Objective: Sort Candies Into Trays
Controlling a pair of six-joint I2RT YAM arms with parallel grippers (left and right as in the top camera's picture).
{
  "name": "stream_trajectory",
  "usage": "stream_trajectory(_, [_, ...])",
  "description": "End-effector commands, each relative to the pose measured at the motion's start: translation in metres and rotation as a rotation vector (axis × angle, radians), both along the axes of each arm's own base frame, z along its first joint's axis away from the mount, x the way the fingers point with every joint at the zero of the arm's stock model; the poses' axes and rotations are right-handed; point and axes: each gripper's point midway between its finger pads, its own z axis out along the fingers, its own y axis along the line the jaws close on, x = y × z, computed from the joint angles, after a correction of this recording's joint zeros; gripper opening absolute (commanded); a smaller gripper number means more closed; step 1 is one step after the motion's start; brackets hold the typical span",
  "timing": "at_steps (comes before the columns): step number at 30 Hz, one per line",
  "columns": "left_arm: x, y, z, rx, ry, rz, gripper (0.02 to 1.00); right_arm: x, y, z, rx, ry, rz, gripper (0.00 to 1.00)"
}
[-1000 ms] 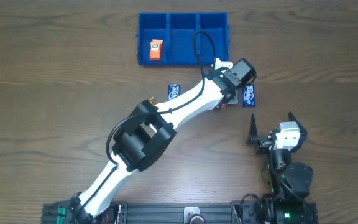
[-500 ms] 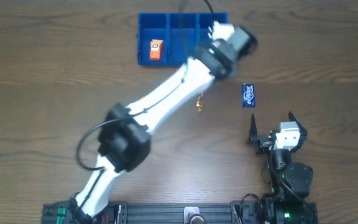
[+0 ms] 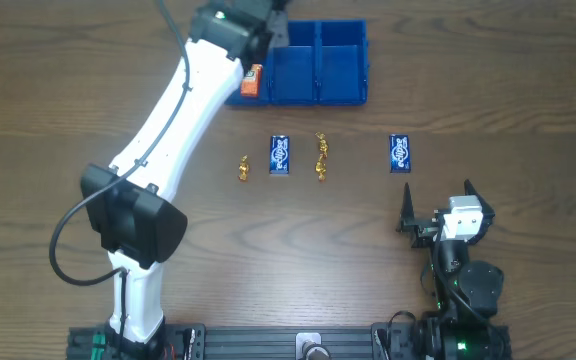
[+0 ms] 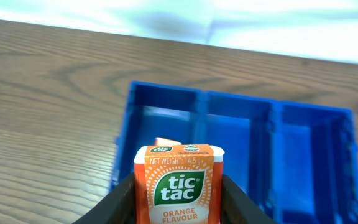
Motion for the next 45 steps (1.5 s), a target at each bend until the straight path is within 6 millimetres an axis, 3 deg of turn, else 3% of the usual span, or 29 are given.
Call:
stream_trajectory(1, [0.013,0.016,-0.024,0.019,0.053,-0.011,0.301,0.0,0.0,-0.001,-0.008,0.0,0.002,0.998])
stream_trajectory(12, [0.021,0.015,-0.091,0.006,0.187,-0.028,0.31,0.0,0.0,-0.001,-0.008,0.0,0.002,0.998])
stream_trajectory(45, [0.022,0.024,-0.137,-0.028,0.292,-0.029,0.288,0.0,0.0,-0.001,-0.008,0.0,0.002,0.998])
